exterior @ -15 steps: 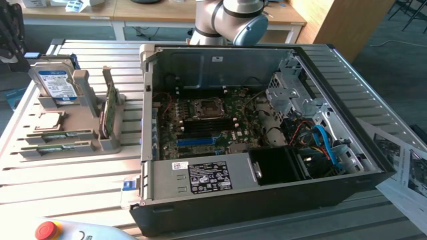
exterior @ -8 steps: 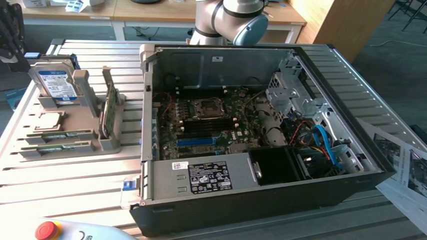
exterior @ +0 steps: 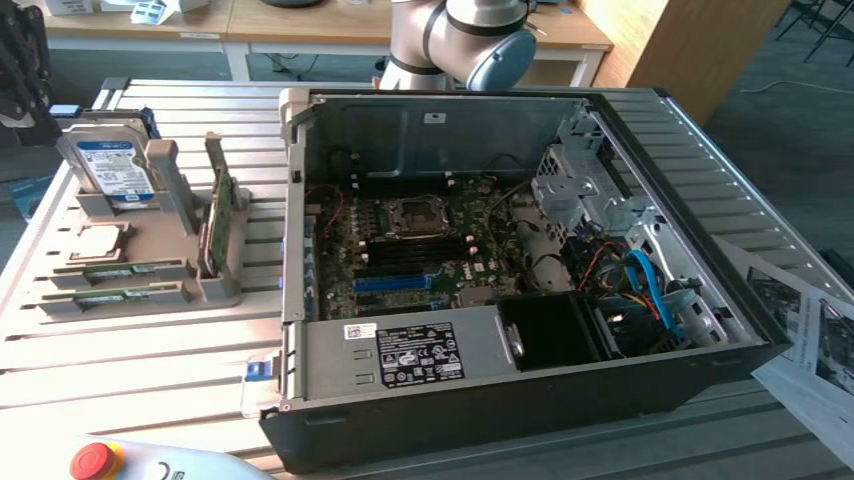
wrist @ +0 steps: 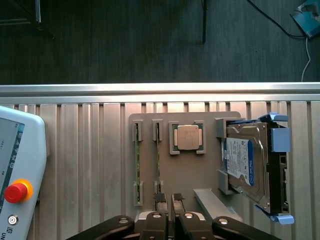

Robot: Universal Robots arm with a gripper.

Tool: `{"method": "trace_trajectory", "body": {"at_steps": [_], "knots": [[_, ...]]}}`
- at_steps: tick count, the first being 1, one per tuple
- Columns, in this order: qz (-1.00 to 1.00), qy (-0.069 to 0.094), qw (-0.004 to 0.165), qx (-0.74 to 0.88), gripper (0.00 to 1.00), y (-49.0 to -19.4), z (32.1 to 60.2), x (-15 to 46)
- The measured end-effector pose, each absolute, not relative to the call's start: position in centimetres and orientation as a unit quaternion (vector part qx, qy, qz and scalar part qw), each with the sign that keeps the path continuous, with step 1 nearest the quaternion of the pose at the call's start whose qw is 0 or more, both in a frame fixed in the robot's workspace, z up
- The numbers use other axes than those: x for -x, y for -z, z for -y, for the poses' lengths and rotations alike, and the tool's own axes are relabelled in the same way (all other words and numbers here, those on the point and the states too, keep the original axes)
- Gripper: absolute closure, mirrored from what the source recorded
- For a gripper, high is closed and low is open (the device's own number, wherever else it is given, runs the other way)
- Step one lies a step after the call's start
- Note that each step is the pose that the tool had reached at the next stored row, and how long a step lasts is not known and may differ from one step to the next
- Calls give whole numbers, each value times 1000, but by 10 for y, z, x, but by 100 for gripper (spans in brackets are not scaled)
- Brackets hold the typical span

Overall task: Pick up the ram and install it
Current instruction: 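Pick up the ram and move it above insertion slot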

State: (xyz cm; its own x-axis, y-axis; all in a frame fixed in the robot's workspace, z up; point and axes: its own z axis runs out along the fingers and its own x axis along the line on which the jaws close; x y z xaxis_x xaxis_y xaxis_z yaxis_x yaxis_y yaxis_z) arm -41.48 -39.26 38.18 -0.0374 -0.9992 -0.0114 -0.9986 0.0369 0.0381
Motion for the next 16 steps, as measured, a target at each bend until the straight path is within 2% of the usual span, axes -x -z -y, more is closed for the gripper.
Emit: {"method": "trace_trajectory", "body": {"at_steps": [1, 2, 16], "knots": [[720, 18, 9, -694, 84, -382, 393, 415], [720, 18, 9, -694, 76, -382, 393, 415], [720, 18, 9, -694, 76, -382, 393, 415]]}}
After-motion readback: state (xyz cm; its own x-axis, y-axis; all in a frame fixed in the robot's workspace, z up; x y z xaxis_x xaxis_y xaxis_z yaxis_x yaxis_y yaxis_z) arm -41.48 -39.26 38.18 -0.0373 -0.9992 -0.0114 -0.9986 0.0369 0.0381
